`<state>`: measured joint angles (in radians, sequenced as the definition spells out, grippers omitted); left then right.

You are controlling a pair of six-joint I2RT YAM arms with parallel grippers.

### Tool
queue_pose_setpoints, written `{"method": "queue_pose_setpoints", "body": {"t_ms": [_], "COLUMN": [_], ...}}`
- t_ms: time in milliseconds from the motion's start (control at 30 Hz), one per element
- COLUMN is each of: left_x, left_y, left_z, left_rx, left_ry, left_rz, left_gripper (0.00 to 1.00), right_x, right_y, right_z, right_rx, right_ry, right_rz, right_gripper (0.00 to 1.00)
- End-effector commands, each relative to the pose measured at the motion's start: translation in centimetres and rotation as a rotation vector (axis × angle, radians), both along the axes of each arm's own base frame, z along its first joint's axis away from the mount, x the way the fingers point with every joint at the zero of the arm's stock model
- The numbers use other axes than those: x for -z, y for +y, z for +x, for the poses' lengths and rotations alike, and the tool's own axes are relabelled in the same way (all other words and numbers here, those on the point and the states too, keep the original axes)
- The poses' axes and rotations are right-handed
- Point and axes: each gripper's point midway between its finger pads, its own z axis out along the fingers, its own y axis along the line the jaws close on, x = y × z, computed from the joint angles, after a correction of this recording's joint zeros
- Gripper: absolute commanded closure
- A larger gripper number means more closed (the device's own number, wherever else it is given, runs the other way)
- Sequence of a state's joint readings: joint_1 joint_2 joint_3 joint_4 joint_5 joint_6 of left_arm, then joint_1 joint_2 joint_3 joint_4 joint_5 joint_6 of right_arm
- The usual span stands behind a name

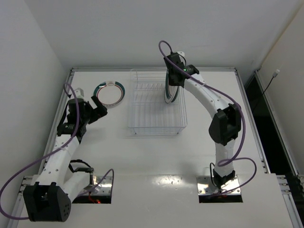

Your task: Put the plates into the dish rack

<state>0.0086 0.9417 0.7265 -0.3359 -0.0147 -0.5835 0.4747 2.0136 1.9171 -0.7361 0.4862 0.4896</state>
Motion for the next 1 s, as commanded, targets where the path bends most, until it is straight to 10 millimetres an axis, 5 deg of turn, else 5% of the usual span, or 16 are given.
{"method": "queue_pose_setpoints", "body": {"t_ms": [0, 200, 500, 633, 967], "left_x": [-1.4, -0.8, -0.5, -0.5, -0.5], "left_y": [0.3, 0.1, 0.0, -0.2, -0.2], "left_z": [0.9, 1.0, 1.5, 1.5, 1.5], "left_rx": [0.009, 0.017, 0.025, 0.033, 0.033], "left_ry": [-0.057, -0.037, -0.025, -0.025, -0.025], "left_rz": [0.023, 0.017, 0.012, 0.008, 0.008], "left_gripper": [0.00, 0.00, 0.00, 0.00, 0.00], "right_x": [-1.3, 3.4, 5.9, 5.2, -0.2], "right_y": [-0.8, 0.3, 0.7, 0.6, 2.2], "right_z": [0.9, 1.2, 1.5, 1.5, 1.1], "right_rx": [0.019, 0.006, 0.014, 0.024, 0.021], "right_ry": [-0.042, 0.050, 0.077, 0.056, -0.080], "right_rz": [-0.030, -0.060, -0.052, -0.068, -0.102], "right_gripper": [1.00, 1.00, 1.00, 1.00, 1.00]}}
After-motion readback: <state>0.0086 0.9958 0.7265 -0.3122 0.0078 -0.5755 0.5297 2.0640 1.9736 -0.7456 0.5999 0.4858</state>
